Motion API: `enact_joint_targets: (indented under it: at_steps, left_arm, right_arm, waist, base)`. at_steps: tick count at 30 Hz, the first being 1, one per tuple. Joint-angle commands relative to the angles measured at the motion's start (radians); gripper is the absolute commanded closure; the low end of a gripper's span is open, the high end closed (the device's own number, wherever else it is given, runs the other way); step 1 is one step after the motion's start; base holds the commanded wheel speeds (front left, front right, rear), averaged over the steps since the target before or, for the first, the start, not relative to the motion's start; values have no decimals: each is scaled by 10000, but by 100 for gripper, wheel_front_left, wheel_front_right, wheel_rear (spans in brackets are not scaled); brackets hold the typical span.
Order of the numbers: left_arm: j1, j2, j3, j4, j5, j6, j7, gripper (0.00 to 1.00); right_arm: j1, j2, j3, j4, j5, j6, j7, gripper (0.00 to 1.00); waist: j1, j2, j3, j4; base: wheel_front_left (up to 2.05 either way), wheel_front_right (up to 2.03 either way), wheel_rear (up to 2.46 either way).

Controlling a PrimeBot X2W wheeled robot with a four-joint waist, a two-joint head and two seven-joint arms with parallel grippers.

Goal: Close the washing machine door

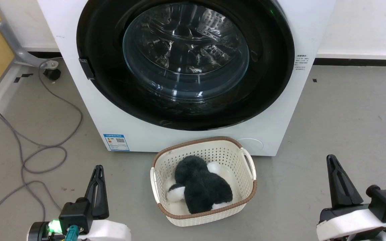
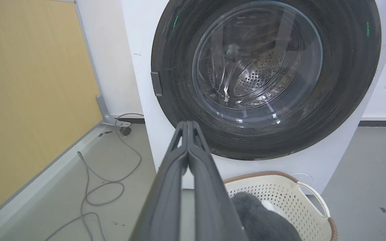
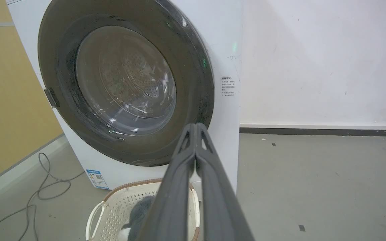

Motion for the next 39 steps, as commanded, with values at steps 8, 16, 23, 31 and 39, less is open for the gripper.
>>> enact_joint_targets:
  at_steps: [8,16,23,31,39]
  left_arm:
    - [-72,1,32,-61,44,-97,199,100]
    - [-95,0,50,-86,58,-184,384,100]
    - [-110,-1,62,-102,68,-241,506,100]
    - [-131,-3,78,-124,80,-318,669,100]
    - [-156,-4,99,-151,96,-415,874,100]
  right_arm:
    - [45,13,58,-129,-175,-2,189,100]
    - [59,16,101,-190,-290,-3,374,100]
    - [69,19,129,-230,-366,-3,497,100]
    - [81,23,168,-285,-468,-4,662,100]
    - [97,27,216,-352,-595,-5,867,100]
  waist:
    - [1,0,-22,-9]
    - [1,0,-48,-19]
    - [1,0,-65,-26]
    - [1,0,-89,-36]
    - [1,0,-118,-47]
  base:
    - [0,0,0]
    - [0,0,0]
    - [0,0,0]
    - [0,0,0]
    - [0,0,0]
